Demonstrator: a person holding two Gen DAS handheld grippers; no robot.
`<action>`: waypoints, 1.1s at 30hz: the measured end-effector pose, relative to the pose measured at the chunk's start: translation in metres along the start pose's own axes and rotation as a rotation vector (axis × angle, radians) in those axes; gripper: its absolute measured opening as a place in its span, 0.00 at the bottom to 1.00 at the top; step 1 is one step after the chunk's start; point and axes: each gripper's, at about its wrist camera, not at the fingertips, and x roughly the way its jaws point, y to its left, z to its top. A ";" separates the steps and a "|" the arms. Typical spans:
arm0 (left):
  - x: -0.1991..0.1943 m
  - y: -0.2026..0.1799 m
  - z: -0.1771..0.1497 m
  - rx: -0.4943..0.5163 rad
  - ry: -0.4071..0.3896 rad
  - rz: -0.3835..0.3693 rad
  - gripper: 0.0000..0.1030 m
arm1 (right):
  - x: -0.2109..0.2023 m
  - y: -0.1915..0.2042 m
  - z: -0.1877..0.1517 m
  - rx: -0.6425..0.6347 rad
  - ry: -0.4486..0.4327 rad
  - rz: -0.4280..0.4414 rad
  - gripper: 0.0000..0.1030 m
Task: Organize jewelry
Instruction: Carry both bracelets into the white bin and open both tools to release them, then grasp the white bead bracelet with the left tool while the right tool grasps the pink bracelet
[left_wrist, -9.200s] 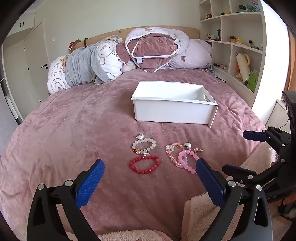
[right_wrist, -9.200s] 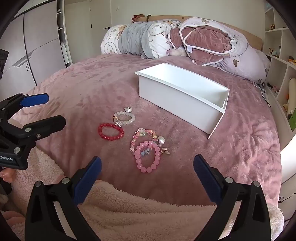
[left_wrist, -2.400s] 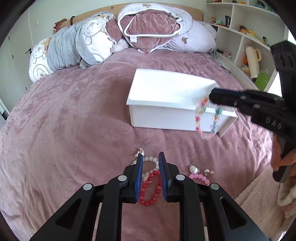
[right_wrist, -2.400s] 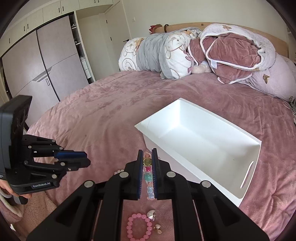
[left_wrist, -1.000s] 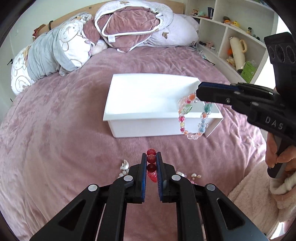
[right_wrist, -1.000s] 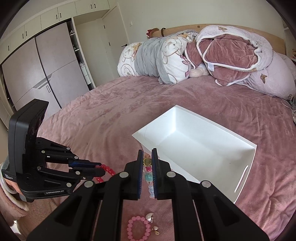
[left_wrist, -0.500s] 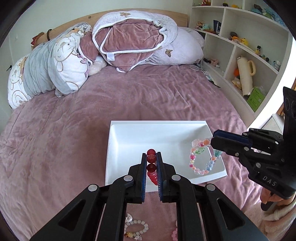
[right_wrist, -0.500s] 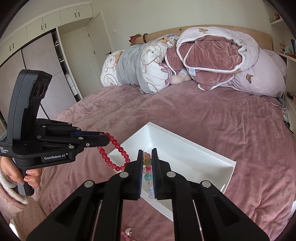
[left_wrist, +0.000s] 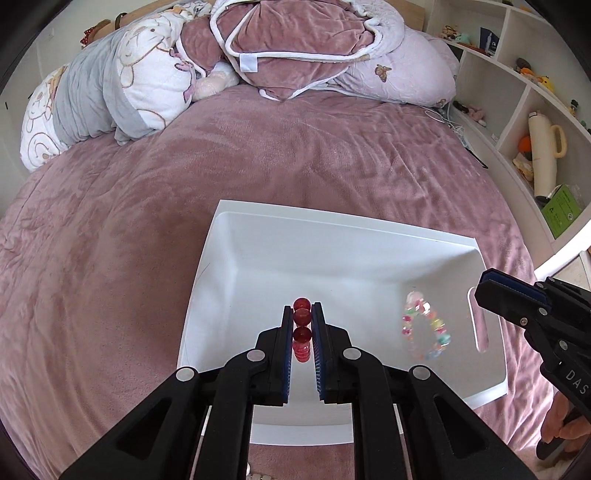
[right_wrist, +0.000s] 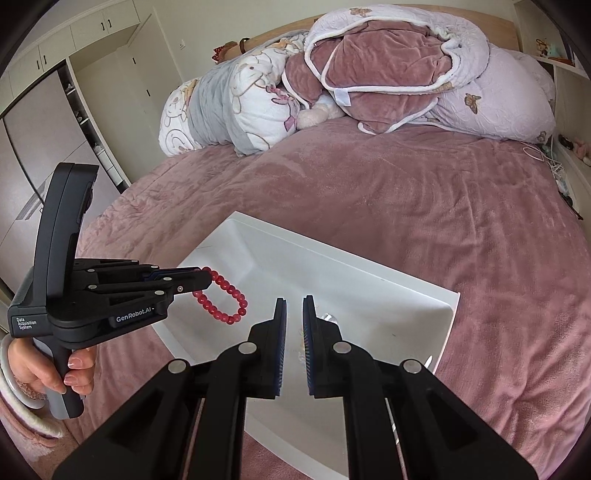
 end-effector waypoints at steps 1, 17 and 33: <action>0.002 0.001 -0.002 -0.002 0.001 -0.003 0.15 | 0.002 -0.002 -0.002 0.002 0.001 -0.006 0.11; -0.075 0.017 -0.032 0.020 -0.291 0.089 0.86 | -0.053 0.037 -0.015 -0.147 -0.135 0.009 0.69; -0.149 0.033 -0.118 0.130 -0.359 0.151 0.90 | -0.049 0.114 -0.099 -0.437 0.018 0.107 0.80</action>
